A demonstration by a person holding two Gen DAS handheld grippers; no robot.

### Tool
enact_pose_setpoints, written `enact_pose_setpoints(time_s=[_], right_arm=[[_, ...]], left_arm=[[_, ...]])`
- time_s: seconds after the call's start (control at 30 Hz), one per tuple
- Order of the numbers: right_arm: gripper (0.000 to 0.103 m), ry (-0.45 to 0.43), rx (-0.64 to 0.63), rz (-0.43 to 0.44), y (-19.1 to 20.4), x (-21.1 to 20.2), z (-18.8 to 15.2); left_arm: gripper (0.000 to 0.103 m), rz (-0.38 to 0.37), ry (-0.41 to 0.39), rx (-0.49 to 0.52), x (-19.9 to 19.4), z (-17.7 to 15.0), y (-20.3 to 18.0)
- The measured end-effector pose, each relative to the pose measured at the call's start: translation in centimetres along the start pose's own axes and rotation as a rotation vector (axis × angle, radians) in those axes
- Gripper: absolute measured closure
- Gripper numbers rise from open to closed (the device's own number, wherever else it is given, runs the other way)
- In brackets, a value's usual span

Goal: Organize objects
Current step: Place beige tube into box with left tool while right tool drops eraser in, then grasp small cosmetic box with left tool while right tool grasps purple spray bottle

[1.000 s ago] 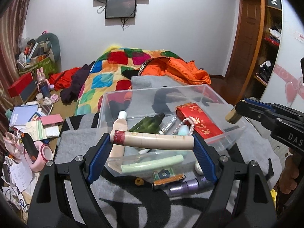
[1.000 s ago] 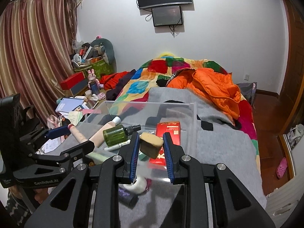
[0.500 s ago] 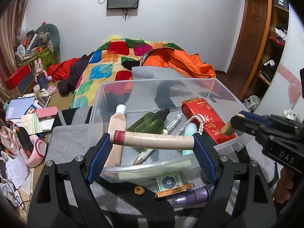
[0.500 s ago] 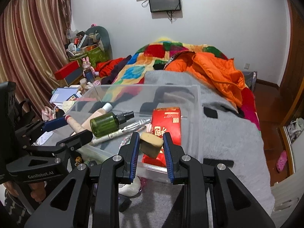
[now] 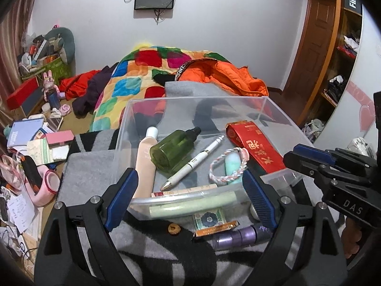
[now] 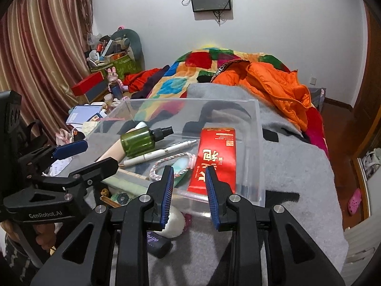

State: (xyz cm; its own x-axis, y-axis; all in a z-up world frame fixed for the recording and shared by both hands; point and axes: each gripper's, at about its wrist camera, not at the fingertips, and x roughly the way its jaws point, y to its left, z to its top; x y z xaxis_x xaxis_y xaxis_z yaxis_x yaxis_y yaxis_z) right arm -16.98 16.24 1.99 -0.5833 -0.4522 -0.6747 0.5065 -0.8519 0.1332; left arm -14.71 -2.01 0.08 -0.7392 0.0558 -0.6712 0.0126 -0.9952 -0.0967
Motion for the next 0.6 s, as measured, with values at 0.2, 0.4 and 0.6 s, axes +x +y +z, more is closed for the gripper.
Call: enact_pose_setpoints(time_s=[0.2,0.4,0.6], right_arm=[[0.070,-0.026,-0.012,-0.001,0.2,-1.7,-0.4],[0.065,-0.041,-0.033,-0.001,0.5,-3.2,-1.6],[0.063,0.022,-0.055,0.014,0.9,-2.2,-3.7]], left_arm=[[0.011,-0.010,-0.019,0.031,-1.7,-0.3,-0.7],[0.010,-0.021,-0.010,0.056,-2.8,-1.8,-1.0],[0.010,-0.020,0.042,0.074,-2.4,-4.2,-1.2]])
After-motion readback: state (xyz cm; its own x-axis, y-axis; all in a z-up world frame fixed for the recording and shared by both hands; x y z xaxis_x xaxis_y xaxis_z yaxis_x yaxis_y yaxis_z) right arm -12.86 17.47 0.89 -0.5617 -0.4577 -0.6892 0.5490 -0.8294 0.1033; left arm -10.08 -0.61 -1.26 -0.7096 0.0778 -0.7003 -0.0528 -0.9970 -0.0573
